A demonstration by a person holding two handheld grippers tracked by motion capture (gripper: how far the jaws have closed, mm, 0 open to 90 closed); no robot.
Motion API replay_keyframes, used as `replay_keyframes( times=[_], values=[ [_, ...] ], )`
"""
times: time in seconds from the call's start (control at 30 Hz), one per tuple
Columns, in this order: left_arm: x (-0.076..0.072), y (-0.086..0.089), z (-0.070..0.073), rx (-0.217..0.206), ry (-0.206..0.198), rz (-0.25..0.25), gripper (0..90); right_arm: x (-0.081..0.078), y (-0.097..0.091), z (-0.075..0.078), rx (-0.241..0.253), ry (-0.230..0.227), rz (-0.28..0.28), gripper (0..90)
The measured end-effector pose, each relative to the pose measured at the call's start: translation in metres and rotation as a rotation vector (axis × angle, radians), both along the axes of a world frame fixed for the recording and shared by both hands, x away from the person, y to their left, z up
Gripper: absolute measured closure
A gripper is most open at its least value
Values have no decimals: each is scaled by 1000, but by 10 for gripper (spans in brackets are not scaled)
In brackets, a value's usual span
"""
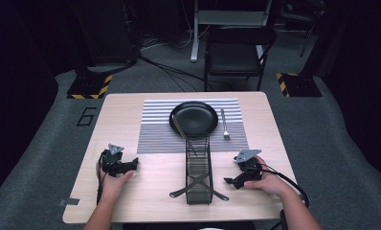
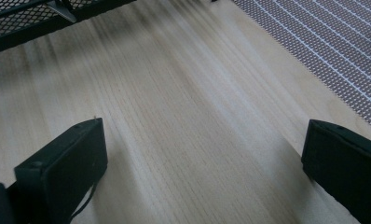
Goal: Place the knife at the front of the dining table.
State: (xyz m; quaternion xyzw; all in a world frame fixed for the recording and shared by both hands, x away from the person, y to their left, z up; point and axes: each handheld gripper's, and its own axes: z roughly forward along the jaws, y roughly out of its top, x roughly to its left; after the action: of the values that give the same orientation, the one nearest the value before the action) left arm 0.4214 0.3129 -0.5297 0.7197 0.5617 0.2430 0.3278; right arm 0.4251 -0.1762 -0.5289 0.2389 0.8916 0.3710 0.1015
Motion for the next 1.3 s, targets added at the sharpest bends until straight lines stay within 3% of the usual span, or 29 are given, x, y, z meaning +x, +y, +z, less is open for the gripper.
replay_keyframes(
  times=[0.83,1.07,1.23,1.3],
  values=[
    [1,0,0,-2,-1,-21,140,1,1,0,0,-2,5,0],
    [0,2,1,-3,-17,-30,204,1,1,0,0,-2,5,0],
    [0,2,2,-27,-17,-21,284,1,1,0,0,-2,5,0],
    [-1,2,6,-76,6,-29,320,1,1,0,0,-2,5,0]
  ],
)
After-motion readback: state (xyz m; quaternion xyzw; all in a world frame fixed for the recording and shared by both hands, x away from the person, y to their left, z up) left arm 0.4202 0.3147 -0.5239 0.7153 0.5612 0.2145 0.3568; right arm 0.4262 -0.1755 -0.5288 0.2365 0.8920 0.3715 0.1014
